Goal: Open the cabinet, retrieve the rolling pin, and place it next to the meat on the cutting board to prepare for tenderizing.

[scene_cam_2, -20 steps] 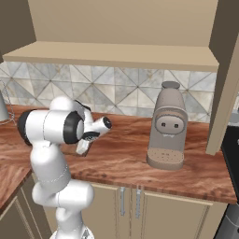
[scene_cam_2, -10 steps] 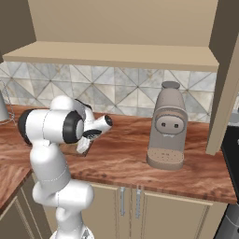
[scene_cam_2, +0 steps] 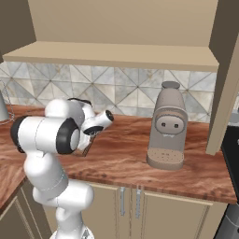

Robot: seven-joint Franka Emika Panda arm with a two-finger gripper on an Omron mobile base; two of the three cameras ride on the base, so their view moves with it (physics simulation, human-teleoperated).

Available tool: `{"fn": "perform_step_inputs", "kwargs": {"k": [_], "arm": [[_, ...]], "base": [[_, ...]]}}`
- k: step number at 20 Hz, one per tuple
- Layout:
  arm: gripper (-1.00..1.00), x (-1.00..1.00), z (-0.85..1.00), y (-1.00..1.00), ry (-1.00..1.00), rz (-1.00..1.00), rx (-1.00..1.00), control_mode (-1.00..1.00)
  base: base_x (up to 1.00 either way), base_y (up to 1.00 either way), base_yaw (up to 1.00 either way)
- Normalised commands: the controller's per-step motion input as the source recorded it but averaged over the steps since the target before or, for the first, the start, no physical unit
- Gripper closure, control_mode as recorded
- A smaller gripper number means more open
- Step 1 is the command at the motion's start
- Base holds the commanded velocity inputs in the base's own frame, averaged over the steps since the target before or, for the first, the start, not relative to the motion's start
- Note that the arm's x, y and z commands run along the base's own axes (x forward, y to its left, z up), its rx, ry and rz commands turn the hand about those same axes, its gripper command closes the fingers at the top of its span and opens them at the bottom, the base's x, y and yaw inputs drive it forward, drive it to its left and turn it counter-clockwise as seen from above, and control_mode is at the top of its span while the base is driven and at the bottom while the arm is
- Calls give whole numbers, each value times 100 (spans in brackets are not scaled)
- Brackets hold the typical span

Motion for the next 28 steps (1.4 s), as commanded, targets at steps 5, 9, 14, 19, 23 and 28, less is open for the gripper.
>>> {"fn": "perform_step_inputs", "kwargs": {"k": [5,9,14,19,23,28], "arm": [[-100,-21,37,-13,0,2,0,-100],[-100,-35,40,-11,-1,1,0,-100],[-100,-42,49,-7,-2,0,0,-100],[-100,-50,44,-3,-4,0,0,-100],[-100,-71,42,-2,-9,0,0,-100],[-100,-76,41,0,-9,0,0,-100]], "base": [[0,0,0],[0,0,0],[0,0,0],[0,0,0],[0,0,0],[0,0,0]]}}
